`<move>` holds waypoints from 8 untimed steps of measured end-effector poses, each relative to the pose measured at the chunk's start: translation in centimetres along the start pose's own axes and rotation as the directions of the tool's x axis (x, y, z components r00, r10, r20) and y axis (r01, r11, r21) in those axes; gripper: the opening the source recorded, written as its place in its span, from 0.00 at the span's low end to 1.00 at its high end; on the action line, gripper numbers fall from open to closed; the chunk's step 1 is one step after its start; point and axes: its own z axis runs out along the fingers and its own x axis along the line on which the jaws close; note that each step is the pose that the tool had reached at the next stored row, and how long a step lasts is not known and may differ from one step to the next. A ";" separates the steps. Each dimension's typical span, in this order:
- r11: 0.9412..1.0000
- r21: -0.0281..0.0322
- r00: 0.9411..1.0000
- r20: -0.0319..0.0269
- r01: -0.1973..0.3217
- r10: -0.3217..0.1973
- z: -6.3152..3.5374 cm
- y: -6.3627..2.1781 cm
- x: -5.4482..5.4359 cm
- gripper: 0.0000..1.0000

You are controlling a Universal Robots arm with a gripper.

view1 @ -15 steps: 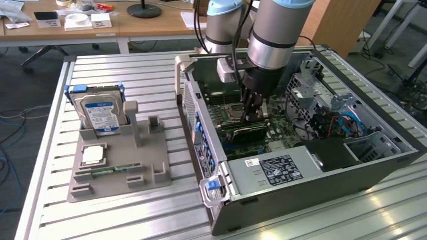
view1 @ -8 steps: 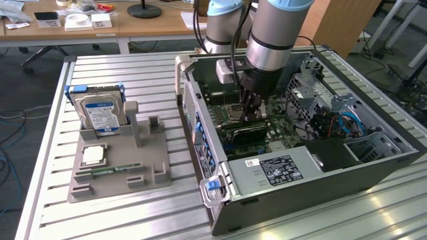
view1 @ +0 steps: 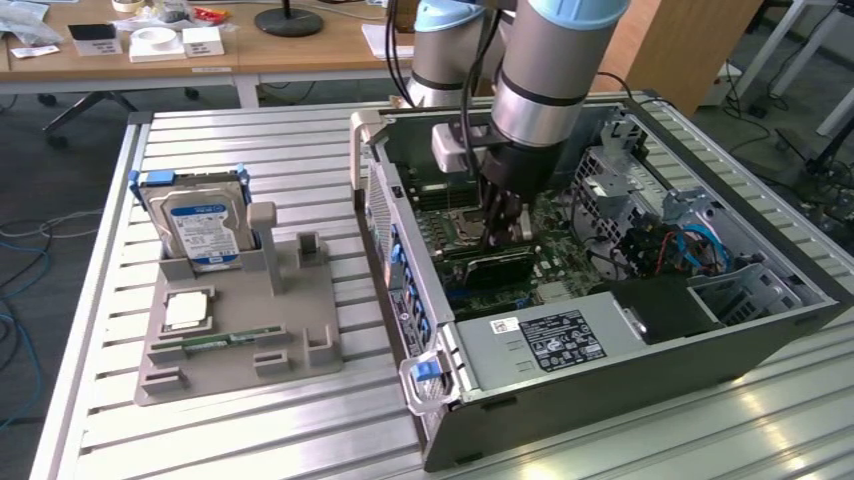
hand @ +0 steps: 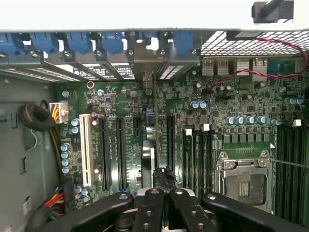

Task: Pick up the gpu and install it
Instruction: 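Press down on the gpu until it lock into place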

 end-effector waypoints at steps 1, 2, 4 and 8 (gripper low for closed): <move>1.000 0.000 1.000 0.000 0.000 0.000 0.07 0.00 0.0 0.11; 1.000 0.000 1.000 0.000 0.000 0.000 0.12 0.00 0.1 0.11; 1.000 -0.001 1.000 -0.001 0.000 0.000 0.17 0.00 0.1 0.11; 1.000 0.000 1.000 0.000 0.000 0.000 0.39 0.00 0.1 0.11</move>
